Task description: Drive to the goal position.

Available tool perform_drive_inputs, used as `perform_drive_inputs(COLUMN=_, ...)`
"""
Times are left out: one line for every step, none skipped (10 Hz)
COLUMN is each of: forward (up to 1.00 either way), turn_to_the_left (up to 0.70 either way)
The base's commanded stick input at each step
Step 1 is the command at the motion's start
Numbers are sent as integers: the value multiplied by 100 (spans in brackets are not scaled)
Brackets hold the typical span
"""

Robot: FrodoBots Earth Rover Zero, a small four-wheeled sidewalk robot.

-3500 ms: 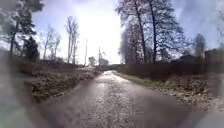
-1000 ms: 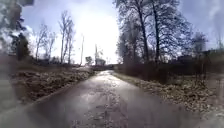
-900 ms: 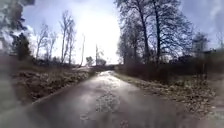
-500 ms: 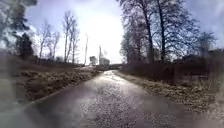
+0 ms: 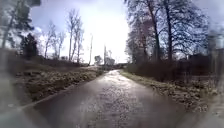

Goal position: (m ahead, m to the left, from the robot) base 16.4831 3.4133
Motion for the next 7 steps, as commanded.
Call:
perform_drive_inputs(forward=85, turn_to_the_left=6)
perform_drive_inputs(forward=85, turn_to_the_left=5)
perform_drive_inputs(forward=85, turn_to_the_left=3)
perform_drive_inputs(forward=85, turn_to_the_left=3)
perform_drive_inputs(forward=85, turn_to_the_left=1)
perform_drive_inputs(forward=85, turn_to_the_left=0)
perform_drive_inputs(forward=85, turn_to_the_left=0)
